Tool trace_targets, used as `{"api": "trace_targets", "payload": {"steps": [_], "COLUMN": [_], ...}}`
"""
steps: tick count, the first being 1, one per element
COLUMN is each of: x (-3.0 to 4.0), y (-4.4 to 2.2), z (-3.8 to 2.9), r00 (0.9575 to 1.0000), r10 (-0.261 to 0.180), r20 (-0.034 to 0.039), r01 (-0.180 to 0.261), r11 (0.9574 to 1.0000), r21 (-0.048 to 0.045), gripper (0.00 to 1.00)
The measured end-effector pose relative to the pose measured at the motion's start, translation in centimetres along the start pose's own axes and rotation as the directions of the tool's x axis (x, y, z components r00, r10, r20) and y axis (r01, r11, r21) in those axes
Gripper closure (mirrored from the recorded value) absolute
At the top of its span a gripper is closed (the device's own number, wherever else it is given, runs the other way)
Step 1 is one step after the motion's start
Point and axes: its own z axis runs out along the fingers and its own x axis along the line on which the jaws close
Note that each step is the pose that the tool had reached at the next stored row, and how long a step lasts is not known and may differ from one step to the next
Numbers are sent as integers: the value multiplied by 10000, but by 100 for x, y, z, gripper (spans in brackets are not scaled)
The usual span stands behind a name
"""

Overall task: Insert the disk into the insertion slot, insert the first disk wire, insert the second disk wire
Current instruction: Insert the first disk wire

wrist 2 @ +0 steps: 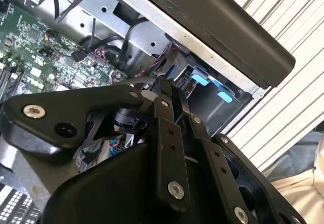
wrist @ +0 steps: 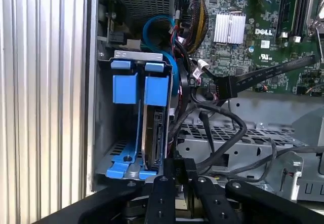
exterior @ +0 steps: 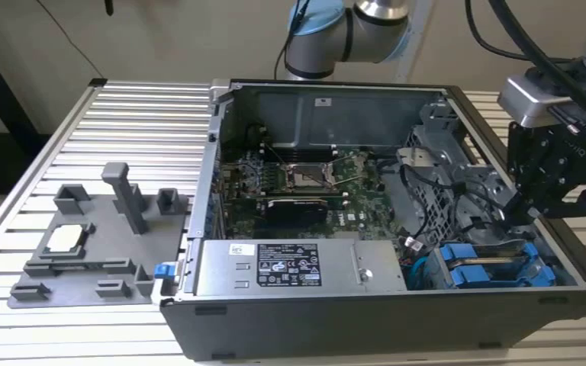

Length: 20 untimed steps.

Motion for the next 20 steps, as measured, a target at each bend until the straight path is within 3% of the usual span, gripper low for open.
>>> {"api": "trace_targets", "payload": {"steps": [9, 20], "x": [94, 96], "y": [9, 10], "z": [54, 71], "r00": [10000, 10000], "r10": [38, 45], "r20": [-1, 0], "r01": [-38, -45], "r11": [10000, 10000], "r21": [-4, -4], "gripper": [81, 81]}}
